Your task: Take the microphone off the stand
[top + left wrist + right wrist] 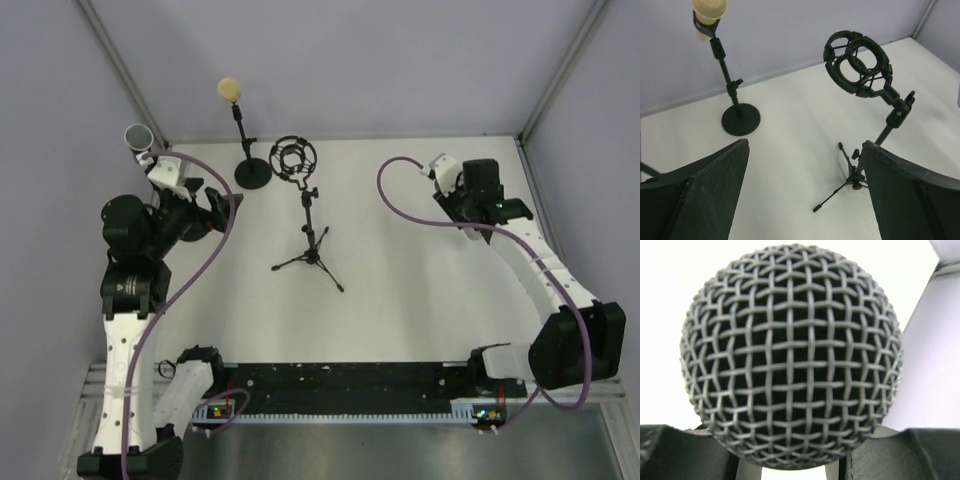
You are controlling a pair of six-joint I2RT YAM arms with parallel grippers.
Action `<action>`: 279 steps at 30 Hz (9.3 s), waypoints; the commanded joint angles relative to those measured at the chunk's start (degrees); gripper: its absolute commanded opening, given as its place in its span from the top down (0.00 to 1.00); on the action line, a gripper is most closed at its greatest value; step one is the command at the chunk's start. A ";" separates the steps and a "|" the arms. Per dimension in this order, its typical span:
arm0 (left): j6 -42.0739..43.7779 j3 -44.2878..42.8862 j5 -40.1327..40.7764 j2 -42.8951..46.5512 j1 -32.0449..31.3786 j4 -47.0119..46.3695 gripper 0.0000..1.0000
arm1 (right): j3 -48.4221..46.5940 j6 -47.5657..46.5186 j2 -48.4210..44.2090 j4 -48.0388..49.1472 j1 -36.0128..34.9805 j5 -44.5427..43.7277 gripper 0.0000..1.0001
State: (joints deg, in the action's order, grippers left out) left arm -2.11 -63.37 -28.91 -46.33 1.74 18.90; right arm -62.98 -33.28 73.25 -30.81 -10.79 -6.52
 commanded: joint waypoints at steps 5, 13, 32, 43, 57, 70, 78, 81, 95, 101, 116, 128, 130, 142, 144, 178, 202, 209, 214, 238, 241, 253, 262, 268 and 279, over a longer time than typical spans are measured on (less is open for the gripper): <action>8.70 -1.75 6.32 6.42 0.20 13.35 0.01 | -1.09 -3.37 10.23 2.50 3.58 -3.93 0.75; 6.24 1.32 4.21 9.15 0.20 13.36 0.01 | -6.00 -5.39 20.95 5.93 6.21 -5.08 0.74; 4.22 4.93 1.75 10.20 0.55 11.78 0.01 | -10.41 -4.43 31.78 7.52 8.15 9.86 0.72; 2.37 5.10 -1.59 10.11 1.95 10.99 0.01 | -5.23 -9.61 32.39 14.89 6.31 4.79 0.69; 2.28 5.19 -2.38 9.76 2.31 10.90 0.01 | -3.82 -10.05 33.80 16.48 4.72 0.81 0.28; 2.20 5.28 -2.56 9.59 2.31 10.90 0.01 | -3.64 -9.35 32.57 15.60 4.81 3.01 0.22; 2.20 5.54 -2.73 9.68 2.39 10.90 0.01 | -3.64 -9.17 32.22 15.25 4.72 3.54 0.21; 2.28 5.54 -2.82 9.67 2.31 10.99 0.01 | -3.82 -9.00 31.87 14.90 4.72 3.80 0.17; 2.20 5.63 -3.61 9.59 2.31 10.72 0.01 | -5.75 -7.50 26.42 11.03 4.90 9.34 0.04; 2.20 5.81 -4.84 8.62 2.39 9.59 0.01 | -7.33 -5.58 20.37 12.35 4.72 7.93 0.03; 0.79 9.75 -17.84 0.36 2.31 -6.31 0.01 | -4.36 13.22 -6.26 20.58 1.83 42.80 0.01; -0.35 23.82 -26.82 0.97 2.31 -21.88 0.01 | 18.50 24.48 -15.87 53.20 -16.63 37.56 0.05; 0.08 24.00 -26.73 1.15 2.39 -21.45 0.01 | 19.73 24.75 -14.29 55.76 -18.47 35.63 0.06; 0.62 23.82 -29.01 2.38 6.61 -17.57 0.01 | 17.81 25.98 1.35 61.04 -32.88 22.62 0.09; 0.09 24.26 -29.10 2.21 7.40 -18.10 0.01 | 17.72 25.37 3.55 62.00 -35.08 19.02 0.11; -4.22 28.57 -33.41 2.29 11.18 -25.93 0.01 | 11.65 23.18 19.83 68.17 -40.98 6.25 0.83; -3.96 32.88 -43.43 3.00 11.09 -32.17 0.01 | 15.26 11.48 12.26 55.33 -31.49 52.05 0.78; -4.04 33.05 -43.78 3.44 11.09 -32.08 0.01 | 15.08 10.95 13.67 54.89 -31.14 50.74 0.50; -4.39 33.49 -43.25 3.35 11.09 -32.78 0.01 | 17.01 12.44 13.49 58.92 -31.05 47.23 0.46; -4.92 33.67 -40.97 3.26 11.09 -33.40 0.01 | 20.18 21.15 15.87 69.39 -31.49 40.19 0.56; -4.83 33.76 -40.36 3.17 11.09 -33.40 0.01 | 20.27 20.71 15.87 69.65 -32.28 37.38 0.52; -4.48 33.58 -38.68 3.08 11.09 -33.04 0.01 | 19.91 19.22 16.66 68.78 -35.00 30.79 0.53; -3.52 33.67 -40.35 3.08 11.09 -32.87 0.01 | 16.40 17.28 15.87 62.20 -35.62 29.90 1.00; -1.50 32.53 -43.08 2.91 9.69 -31.65 0.01 | 14.12 19.30 11.66 57.10 -32.64 40.25 1.00; 32.69 16.72 -29.81 -5.35 -10.87 1.14 0.01 | 11.39 27.11 7.43 53.22 -27.01 59.42 1.00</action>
State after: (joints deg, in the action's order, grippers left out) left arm 16.27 -40.84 -64.03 -49.15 -4.64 8.86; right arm -47.27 -10.76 84.42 19.31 -39.33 42.46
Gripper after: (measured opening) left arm 0.990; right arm 0.177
